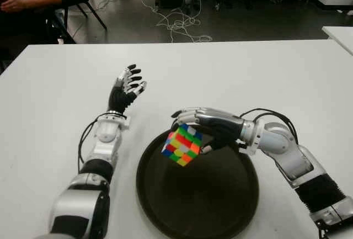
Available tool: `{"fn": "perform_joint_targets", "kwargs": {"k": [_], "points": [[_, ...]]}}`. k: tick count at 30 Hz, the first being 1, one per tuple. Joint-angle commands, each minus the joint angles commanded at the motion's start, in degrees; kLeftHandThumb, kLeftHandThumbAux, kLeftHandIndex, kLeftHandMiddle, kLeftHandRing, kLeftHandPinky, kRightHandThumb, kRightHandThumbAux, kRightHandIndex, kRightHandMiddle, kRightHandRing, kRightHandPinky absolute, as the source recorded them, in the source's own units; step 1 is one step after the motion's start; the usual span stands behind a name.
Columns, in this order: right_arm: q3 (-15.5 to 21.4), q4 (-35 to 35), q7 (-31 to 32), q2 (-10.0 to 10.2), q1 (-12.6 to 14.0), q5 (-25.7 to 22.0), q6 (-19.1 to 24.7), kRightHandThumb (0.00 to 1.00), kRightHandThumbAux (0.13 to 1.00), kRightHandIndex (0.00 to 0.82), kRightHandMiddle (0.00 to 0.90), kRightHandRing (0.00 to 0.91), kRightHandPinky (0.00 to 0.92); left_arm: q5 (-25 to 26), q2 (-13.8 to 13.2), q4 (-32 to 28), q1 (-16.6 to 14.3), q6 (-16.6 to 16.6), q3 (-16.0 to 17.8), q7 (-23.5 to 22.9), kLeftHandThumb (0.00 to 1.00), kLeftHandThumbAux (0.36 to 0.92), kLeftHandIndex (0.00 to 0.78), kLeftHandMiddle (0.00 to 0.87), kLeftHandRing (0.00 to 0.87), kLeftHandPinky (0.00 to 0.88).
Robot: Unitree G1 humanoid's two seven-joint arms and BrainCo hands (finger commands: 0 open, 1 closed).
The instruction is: Pick up the Rubik's Cube and put it in the plate
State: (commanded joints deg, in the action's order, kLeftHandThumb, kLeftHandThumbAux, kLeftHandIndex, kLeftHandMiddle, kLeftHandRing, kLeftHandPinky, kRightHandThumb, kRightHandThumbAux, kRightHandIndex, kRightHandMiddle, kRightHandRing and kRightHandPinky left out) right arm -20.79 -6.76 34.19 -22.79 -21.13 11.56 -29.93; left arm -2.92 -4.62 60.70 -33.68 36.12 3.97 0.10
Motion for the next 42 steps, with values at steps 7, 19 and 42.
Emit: {"fn": "perform_joint_targets", "kwargs": {"k": [7, 19, 42], "points": [[-0.2, 1.2, 3.5, -1.5, -0.7, -0.9, 2.3, 0.250, 0.998, 0.048, 0.080, 0.107, 0.215, -0.2, -0.1, -0.1, 0.1, 0.2, -0.1, 0.1, 0.229, 0.695, 0.142, 0.199, 0.204, 0.213], [-0.6, 3.8, 9.1, -3.6, -1.4, -2.3, 6.1, 0.166, 0.975, 0.058, 0.088, 0.105, 0.183, 0.0, 0.0, -0.1, 0.1, 0.2, 0.0, 0.0, 0.223, 0.678, 0.149, 0.200, 0.208, 0.209], [-0.6, 2.5, 13.6, -5.9, -3.2, -3.5, 3.1, 0.000, 0.909, 0.069, 0.090, 0.078, 0.095, -0.1, 0.0, 0.1, 0.0, 0.4, -0.2, 0.4, 0.234, 0.677, 0.141, 0.200, 0.206, 0.208]]}}
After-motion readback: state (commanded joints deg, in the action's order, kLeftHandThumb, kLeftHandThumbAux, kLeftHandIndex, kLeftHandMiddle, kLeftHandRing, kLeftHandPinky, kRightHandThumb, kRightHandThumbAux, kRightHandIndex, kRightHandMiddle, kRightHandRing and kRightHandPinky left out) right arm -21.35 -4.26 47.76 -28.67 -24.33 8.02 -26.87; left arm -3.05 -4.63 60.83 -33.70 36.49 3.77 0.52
